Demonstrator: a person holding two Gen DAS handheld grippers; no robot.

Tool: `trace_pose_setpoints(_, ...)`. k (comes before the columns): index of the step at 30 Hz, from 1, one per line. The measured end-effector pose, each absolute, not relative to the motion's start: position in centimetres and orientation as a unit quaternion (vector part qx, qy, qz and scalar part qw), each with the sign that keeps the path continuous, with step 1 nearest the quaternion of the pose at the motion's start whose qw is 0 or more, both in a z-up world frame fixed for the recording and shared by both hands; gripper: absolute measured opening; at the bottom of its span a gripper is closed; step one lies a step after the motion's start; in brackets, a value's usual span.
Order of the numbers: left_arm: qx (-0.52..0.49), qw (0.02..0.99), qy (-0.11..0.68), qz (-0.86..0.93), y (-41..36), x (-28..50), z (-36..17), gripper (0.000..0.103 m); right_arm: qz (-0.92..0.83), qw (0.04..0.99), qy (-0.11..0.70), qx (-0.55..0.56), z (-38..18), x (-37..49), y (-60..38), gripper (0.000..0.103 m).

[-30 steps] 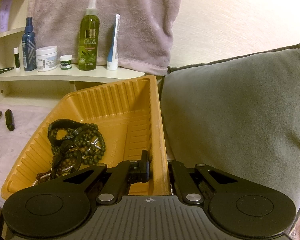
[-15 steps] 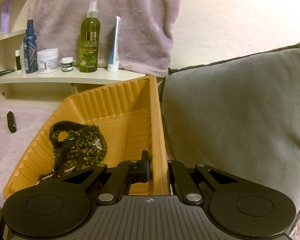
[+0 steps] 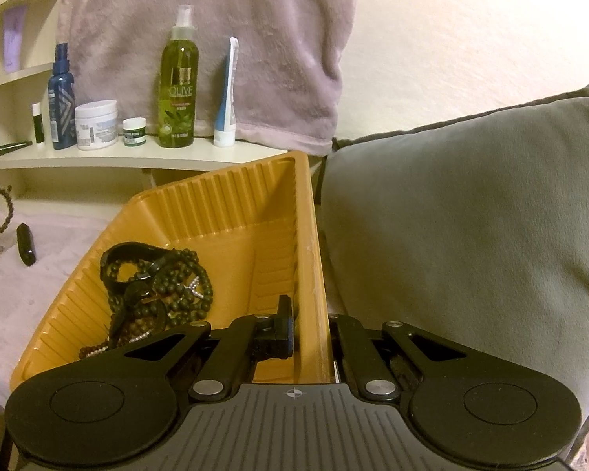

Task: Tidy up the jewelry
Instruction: 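Carry the bead bracelet into the tray and open the left tool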

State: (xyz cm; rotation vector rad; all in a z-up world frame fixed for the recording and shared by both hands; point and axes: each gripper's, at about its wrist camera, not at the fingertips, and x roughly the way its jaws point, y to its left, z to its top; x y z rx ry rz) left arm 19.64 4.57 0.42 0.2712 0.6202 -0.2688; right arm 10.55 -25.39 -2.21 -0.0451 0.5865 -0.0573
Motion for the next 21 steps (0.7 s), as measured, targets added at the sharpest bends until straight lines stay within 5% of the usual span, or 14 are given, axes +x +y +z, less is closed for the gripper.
trace_pose_setpoints(21, 0.083, 0.910, 0.286, -0.289, -6.0, 17.4, 3.2, 0.006, -0.028, 0.957, 0.289, -0.019, -2.1, 10.6, -25.3, 0.003)
